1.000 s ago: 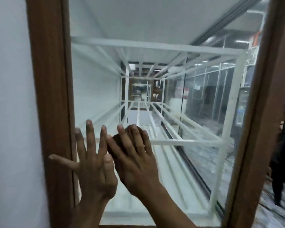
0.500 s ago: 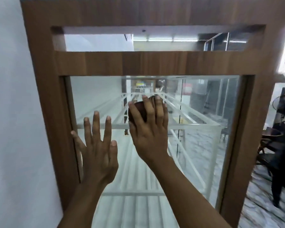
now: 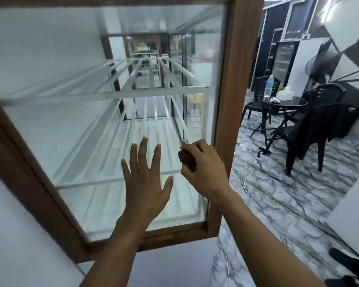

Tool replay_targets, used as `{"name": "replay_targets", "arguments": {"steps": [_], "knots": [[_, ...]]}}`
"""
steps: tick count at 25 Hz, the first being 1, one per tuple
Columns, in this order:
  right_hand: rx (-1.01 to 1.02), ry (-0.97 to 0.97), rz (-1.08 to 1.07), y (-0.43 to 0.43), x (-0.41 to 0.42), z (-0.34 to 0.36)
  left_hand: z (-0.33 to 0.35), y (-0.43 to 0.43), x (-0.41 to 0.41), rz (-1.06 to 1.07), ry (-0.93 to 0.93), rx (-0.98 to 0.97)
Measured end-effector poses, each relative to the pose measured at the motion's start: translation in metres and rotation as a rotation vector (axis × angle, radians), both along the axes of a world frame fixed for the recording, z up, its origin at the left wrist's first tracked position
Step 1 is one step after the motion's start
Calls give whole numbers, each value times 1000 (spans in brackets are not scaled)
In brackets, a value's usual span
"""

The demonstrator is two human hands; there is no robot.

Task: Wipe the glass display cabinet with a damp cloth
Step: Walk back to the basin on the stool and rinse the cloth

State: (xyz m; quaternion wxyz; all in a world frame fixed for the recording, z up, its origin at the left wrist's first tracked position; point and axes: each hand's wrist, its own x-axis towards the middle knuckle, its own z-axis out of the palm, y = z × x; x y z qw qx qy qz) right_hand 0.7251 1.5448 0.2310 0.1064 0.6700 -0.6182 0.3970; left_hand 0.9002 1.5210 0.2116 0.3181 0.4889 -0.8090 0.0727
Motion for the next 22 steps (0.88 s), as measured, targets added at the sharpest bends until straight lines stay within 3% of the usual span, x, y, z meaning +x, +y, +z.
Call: {"name": "replay_targets", "arguments": {"steps": [5, 12, 22], "knots": [[364, -271, -22, 64, -83, -41, -49, 43, -70, -120, 8, 191], [552, -363, -169, 125, -171, -94, -93, 73, -170, -422, -90, 539], [848, -380, -275, 145, -273, -164, -160, 38, -278, -535, -350, 770]]}}
